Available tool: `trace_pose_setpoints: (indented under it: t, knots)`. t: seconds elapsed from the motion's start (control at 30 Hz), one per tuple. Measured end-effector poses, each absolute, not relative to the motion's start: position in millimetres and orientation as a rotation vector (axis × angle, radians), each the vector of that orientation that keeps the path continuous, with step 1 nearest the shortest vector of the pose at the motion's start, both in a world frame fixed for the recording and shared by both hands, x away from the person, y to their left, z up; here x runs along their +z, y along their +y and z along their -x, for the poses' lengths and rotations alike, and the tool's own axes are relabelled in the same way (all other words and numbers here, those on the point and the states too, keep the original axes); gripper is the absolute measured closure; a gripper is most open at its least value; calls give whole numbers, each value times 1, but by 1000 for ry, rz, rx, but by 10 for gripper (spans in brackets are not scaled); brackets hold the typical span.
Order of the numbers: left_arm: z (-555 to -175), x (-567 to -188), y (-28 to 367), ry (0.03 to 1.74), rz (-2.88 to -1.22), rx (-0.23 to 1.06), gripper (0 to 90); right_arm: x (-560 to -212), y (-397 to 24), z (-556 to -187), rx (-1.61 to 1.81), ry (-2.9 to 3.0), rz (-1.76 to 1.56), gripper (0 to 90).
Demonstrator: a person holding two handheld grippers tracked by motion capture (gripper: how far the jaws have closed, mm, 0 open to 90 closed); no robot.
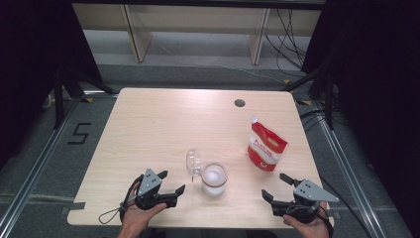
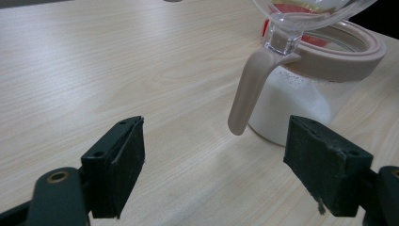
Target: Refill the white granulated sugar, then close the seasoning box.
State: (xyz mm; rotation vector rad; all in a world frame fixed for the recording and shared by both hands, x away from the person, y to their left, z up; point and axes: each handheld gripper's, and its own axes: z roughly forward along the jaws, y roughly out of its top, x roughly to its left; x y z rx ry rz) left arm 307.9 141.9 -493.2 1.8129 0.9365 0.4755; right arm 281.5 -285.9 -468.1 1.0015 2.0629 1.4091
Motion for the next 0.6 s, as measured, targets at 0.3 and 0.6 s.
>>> trace_pose_setpoints:
  t: [0.3, 0.6]
  knots:
    - [-307, -492, 143, 934, -1818, 486, 201, -469, -281, -274, 1402, 2092, -997, 160]
    - [-307, -491, 143, 940, -1802, 468, 202, -472, -281, -275, 1391, 2103, -962, 160]
